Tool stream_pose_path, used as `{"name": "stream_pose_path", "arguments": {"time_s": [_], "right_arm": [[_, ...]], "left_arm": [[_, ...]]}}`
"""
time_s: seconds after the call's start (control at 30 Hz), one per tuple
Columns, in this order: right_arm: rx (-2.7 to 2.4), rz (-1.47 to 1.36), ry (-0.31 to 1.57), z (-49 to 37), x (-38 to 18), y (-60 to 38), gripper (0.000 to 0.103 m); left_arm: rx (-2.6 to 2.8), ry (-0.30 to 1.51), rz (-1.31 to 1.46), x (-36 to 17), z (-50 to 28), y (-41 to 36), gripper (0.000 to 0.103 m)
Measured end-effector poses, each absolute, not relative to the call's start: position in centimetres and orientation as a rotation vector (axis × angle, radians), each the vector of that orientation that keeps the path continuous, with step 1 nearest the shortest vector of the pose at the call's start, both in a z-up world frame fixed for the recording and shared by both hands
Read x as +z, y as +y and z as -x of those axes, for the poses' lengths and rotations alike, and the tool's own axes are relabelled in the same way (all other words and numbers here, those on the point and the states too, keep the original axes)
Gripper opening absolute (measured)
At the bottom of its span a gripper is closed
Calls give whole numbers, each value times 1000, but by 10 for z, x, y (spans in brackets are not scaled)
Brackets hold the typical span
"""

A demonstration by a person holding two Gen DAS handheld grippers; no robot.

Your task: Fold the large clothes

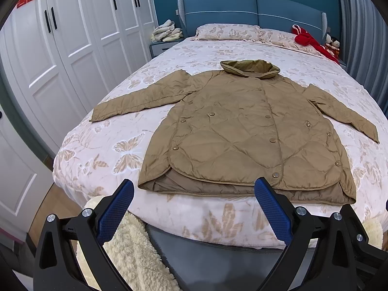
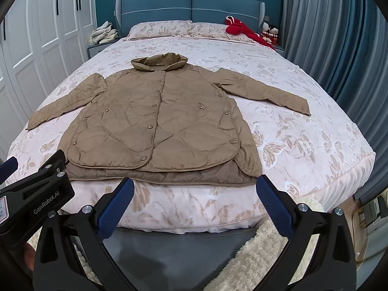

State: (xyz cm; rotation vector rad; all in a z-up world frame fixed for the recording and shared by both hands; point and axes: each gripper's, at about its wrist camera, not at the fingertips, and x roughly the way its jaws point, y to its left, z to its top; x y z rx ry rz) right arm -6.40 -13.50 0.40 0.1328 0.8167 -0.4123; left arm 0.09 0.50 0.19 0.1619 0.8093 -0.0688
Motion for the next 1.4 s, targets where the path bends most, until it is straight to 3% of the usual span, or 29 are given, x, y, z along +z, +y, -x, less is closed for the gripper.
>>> {"name": "stream_pose_path", "arguments": {"time_s": [1.4], "right_arm": [[-408, -141, 819, 63, 0, -133, 98]], "left_arm": [[-56, 806, -159, 3, 0, 9, 97]]}}
